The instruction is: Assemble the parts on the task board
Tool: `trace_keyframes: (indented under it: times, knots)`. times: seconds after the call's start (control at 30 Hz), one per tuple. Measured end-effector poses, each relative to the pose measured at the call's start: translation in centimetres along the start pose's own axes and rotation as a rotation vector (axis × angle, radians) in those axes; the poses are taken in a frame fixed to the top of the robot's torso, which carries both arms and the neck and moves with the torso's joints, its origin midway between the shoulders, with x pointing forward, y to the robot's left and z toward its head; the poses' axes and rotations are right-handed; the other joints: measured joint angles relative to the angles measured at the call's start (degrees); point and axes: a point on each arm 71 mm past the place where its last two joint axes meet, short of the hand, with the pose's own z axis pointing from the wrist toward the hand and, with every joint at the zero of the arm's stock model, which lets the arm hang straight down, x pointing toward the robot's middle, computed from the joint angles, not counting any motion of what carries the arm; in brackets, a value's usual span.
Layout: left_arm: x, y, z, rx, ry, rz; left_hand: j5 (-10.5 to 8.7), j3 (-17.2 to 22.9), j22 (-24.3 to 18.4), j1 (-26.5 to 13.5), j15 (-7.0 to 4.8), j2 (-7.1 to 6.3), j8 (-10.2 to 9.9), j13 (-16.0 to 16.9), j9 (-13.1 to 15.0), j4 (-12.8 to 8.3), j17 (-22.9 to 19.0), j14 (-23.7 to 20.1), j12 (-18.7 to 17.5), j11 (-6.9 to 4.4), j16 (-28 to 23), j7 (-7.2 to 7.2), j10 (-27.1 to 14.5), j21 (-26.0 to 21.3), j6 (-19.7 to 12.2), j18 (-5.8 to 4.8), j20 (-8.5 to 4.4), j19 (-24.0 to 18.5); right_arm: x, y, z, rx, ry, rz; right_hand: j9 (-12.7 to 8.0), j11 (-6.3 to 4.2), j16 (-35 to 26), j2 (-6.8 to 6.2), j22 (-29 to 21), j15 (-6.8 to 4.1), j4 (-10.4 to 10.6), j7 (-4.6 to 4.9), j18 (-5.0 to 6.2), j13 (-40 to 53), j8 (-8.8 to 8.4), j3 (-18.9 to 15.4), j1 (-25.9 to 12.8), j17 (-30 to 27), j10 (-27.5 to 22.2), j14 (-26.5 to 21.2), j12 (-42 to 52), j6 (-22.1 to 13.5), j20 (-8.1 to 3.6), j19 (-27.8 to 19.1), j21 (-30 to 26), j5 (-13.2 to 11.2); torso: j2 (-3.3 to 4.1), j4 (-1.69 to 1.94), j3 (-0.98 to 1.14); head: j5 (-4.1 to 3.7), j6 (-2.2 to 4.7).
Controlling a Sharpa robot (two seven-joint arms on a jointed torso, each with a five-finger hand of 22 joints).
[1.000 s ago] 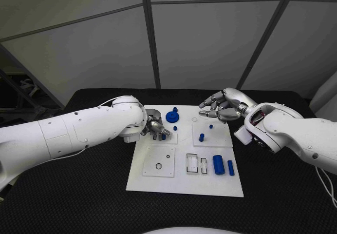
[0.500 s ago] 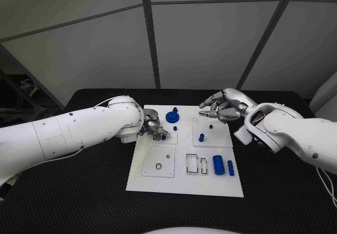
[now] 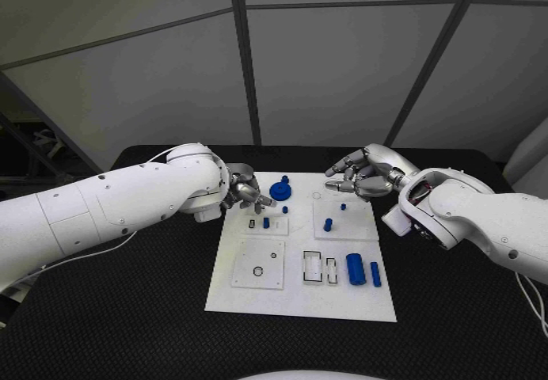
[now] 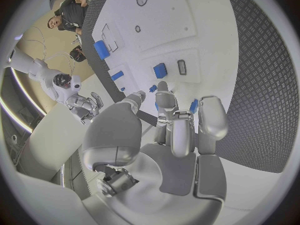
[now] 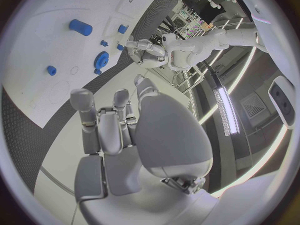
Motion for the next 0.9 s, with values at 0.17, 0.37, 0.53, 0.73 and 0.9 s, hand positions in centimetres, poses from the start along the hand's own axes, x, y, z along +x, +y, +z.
trace_keyframes:
  times: [0.17,0.37,0.53,0.73,0.9]
  knots:
    - [-1.9,1.0,-0.1,-0.024,-0.025,-0.033,0.00,-1.90,-5.48,2.99,2.24,0.10,-4.35,-7.05,-2.24,0.02,0.00,0.00,-6.94,2.43,-1.81,2.82,-5.90,-6.04,-6.31,-3.01,1.26,-4.61,0.0,-0.1,0.0,0.001,-0.001,0.000,0.00,0.00,0.00,0.00,0.00,0.00,0.00,0.00,0.00,0.00,0.00,0.00,0.00,0.00,0.00,0.00,0.00,0.00,0.00,0.00,0.00,0.00,-0.02,0.00,0.00,0.00,0.16]
    - [-4.5,2.0,0.3,-0.066,-0.048,-0.064,0.00,-3.83,-8.81,5.25,3.66,0.29,-6.78,-8.54,-3.89,0.58,0.00,-0.02,-8.43,4.60,-3.37,4.93,-9.92,-10.14,-9.40,0.08,3.05,-7.17,0.0,-0.1,0.1,0.002,-0.001,-0.001,0.00,0.00,0.00,0.00,0.00,0.00,0.00,0.00,0.00,0.01,0.00,0.00,0.00,0.00,0.00,0.00,0.00,0.00,0.00,0.00,0.00,0.00,-0.01,-0.02,0.00,0.06,0.30]
    - [-5.8,2.7,1.0,-0.099,-0.056,-0.083,-0.67,-5.64,-7.74,6.16,3.76,0.74,-6.31,-7.34,-3.94,1.75,0.00,-0.12,-6.18,4.24,-2.95,4.43,-9.96,-9.56,-8.20,0.07,3.37,-6.57,0.0,-0.1,0.1,0.002,-0.001,0.000,0.00,0.00,0.00,0.00,0.00,0.00,0.00,0.00,0.00,0.01,0.00,0.00,0.00,0.00,0.00,0.00,0.00,0.00,0.00,0.00,0.00,0.00,0.04,-0.08,0.00,0.20,0.46]
    - [-6.5,3.0,1.8,-0.127,-0.056,-0.083,-1.17,-7.84,-5.24,7.19,3.55,1.32,-4.65,-3.05,-3.36,3.34,0.00,0.09,-1.03,3.30,-1.31,3.47,-7.51,-7.24,-6.49,0.07,2.93,-4.39,0.1,0.0,0.2,0.001,0.000,0.000,-0.05,0.00,0.00,0.00,0.01,0.00,0.00,0.00,0.00,0.01,0.00,0.00,0.00,0.01,0.00,0.00,0.00,0.00,0.00,0.00,0.00,0.00,0.07,-0.08,-0.01,0.17,0.34]
    - [-6.6,2.6,2.4,-0.135,-0.044,-0.067,-1.17,-8.75,-4.45,7.59,3.42,1.27,-3.94,-2.29,-2.91,4.25,0.00,-0.04,-0.12,3.06,-0.91,3.12,-7.29,-6.75,-6.14,0.07,2.55,-3.96,0.2,0.1,0.3,-0.001,0.002,0.001,-0.05,0.00,0.00,0.00,0.01,0.00,0.00,0.00,0.00,0.01,0.00,0.00,0.00,0.00,0.00,0.00,0.00,0.00,0.00,0.00,0.00,0.00,0.08,-0.06,-0.01,0.23,0.24]
